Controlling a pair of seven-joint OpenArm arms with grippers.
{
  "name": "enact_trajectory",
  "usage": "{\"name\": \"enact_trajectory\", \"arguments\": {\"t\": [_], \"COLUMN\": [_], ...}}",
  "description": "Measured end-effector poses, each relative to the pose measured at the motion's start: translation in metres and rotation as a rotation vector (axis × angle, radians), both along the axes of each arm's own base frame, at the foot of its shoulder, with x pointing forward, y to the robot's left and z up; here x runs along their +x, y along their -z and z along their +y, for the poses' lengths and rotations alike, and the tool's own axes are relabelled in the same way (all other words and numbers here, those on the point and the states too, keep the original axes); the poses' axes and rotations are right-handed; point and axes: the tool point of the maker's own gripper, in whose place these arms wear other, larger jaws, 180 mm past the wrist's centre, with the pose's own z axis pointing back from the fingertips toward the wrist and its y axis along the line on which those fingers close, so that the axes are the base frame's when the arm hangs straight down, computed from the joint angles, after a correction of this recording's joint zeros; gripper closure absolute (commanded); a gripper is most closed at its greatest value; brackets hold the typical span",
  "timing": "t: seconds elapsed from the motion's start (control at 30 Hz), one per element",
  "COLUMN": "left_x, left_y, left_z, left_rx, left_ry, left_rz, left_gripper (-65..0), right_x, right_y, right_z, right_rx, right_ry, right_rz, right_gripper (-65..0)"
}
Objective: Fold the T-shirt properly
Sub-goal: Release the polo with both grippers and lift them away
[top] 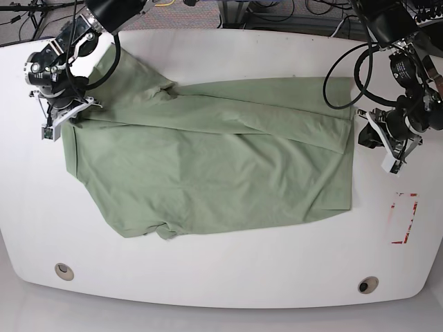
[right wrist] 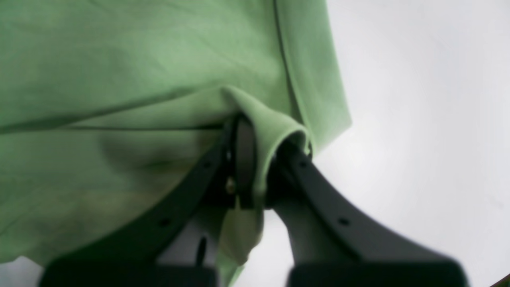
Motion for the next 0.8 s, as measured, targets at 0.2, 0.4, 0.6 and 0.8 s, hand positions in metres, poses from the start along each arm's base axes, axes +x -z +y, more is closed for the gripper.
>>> {"name": "enact_trajectory", "arguments": {"t": [0.2,0.4,0.6,0.8], "left_x": [-0.004,-0.013,-0.018,-0.026], "left_y": [0.004,0.019,0.026,0.031], "left_z": [-0.001,-0.001,0.000,0.002], "left_rx": [-0.001,-0.024,-0.031,-0.025], "left_ry": [0.004,-0.006,-0.011,-0.011], "left_rz": [0.012,0.061,0.086,0.108], "left_gripper": [-4.2,-4.2,-4.2,-4.2], "right_x": [0.004,0.009,0.013,0.020], "right_y": [-0.003,-0.004,0.011,0.008], "right_z": [-0.001,-0.001,0.003,-0.008], "right_rx": [-0.001,0.005,0.049,0.043], "right_ry": [0.000,0.000,-0.001,0.002], "right_rz": [-0.010,-0.022,0.002,-0.005], "right_gripper": [-1.7,-1.9,-1.9,-1.9]}}
